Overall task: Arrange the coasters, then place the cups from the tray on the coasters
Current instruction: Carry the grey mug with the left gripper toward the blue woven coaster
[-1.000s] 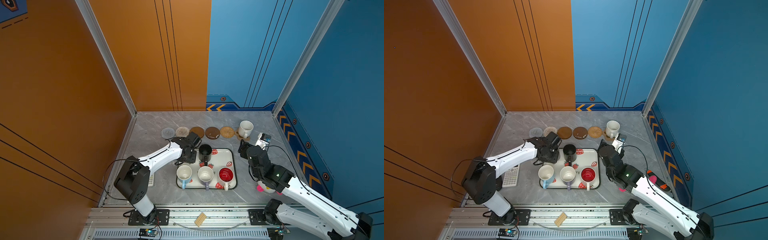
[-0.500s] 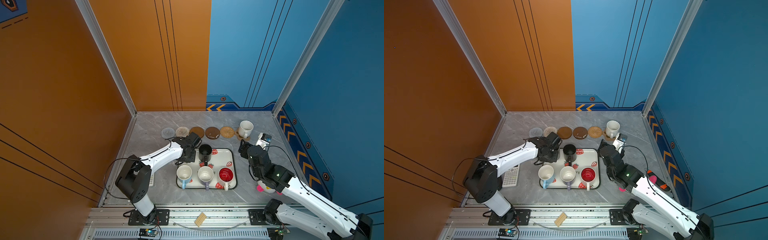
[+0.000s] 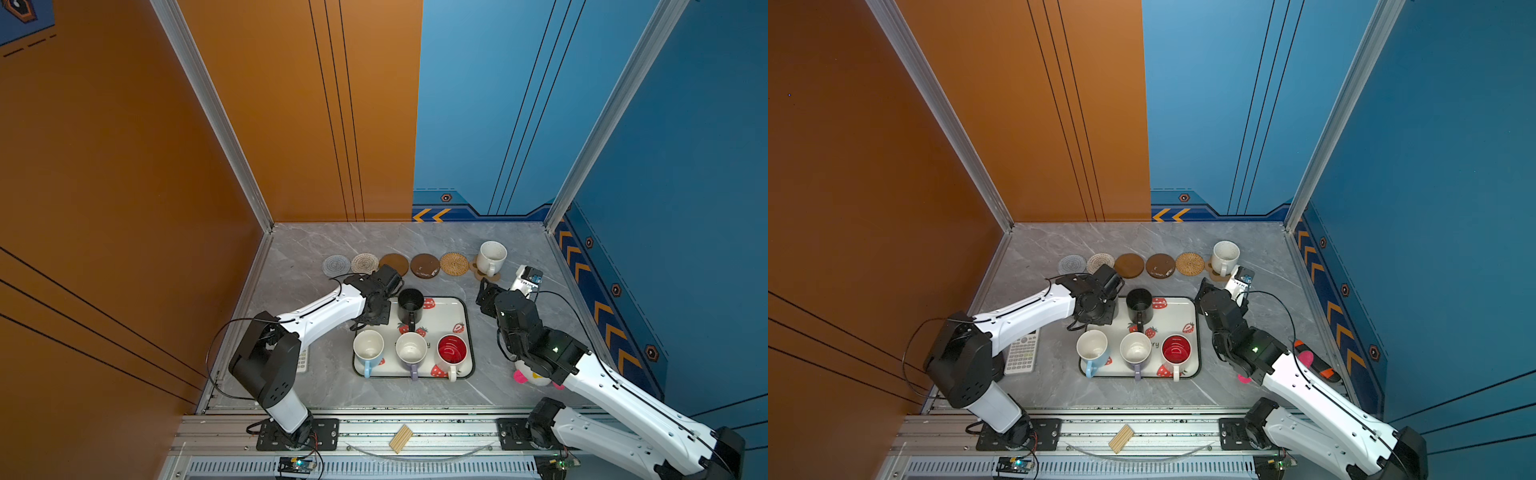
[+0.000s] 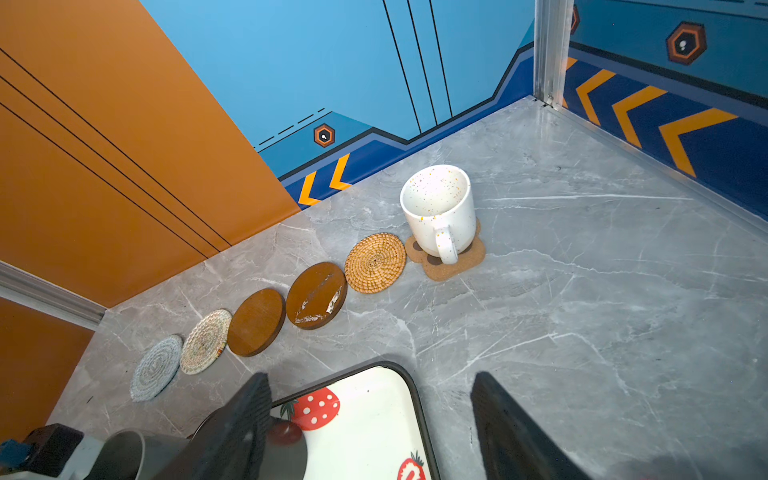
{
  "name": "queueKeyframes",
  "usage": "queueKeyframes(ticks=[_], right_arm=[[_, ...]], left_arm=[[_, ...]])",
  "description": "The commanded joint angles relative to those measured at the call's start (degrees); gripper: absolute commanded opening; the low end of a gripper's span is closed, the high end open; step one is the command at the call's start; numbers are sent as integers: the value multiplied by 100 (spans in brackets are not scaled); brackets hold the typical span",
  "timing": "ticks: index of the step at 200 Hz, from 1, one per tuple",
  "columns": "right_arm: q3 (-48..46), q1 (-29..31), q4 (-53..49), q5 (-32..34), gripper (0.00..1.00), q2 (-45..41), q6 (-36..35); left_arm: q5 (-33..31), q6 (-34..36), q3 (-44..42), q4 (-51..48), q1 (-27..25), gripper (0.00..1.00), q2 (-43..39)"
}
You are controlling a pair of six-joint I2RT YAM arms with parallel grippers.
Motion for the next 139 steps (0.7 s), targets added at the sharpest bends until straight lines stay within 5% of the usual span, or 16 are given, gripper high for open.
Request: queueKeyframes(ticks=[1, 67, 139], right_arm=[[-61, -50, 57, -44, 75, 46, 75], [-72, -78, 69, -90, 75, 72, 75], [-66, -93, 94, -211, 75, 129, 57]], left_arm=[[-390, 8, 311, 72, -81, 0, -404], [-449, 108, 595, 76, -11, 0, -485], [-226, 446, 1150, 72, 684, 0, -346]])
